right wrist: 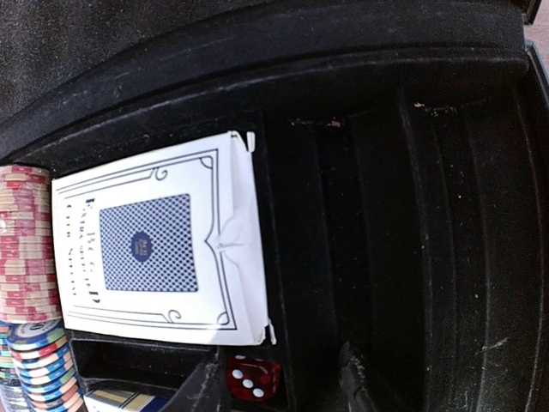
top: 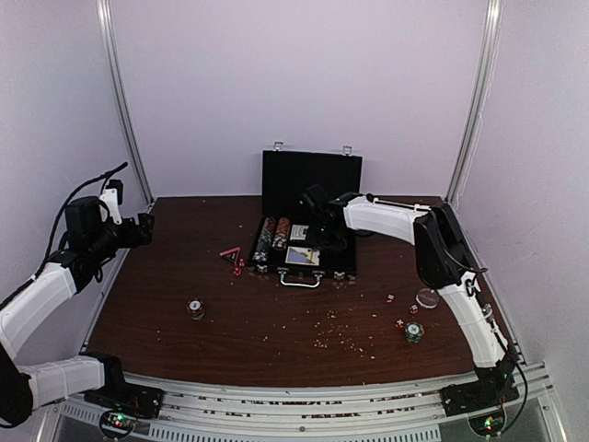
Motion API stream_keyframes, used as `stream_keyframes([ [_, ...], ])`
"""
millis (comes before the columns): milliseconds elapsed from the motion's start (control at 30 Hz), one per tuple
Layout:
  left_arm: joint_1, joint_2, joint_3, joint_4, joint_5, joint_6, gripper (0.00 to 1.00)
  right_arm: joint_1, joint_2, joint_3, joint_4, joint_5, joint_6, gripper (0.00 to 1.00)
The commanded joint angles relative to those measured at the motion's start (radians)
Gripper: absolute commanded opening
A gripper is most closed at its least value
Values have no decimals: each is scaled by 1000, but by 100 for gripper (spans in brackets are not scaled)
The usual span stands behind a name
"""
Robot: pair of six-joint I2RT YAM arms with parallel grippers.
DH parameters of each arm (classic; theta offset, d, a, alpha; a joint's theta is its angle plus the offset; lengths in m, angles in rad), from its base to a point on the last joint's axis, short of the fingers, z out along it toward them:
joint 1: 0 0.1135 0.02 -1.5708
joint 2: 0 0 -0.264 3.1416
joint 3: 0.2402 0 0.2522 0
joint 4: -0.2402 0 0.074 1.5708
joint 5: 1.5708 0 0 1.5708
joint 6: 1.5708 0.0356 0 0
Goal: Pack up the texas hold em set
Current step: Place the dice in the slot.
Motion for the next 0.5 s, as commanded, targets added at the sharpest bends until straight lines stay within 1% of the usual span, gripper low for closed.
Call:
stream_keyframes([
  [0, -5, -17, -12, 7, 7, 5, 98, -18, 82, -14, -39, 26, 10, 40],
  [133, -5, -18, -13, 6, 7, 5, 98, -18, 82, -13, -35, 30, 9, 35],
  [300, -4, -18, -12, 3, 3, 5, 98, -18, 82, -6, -27, 25, 2, 35],
  [367, -5, -17, -12, 2, 1, 6, 98, -20, 79, -2, -15, 15, -11, 38],
  [467, -5, -17, -12, 2, 1, 8, 98, -20, 68, 6, 11, -5, -42, 50],
])
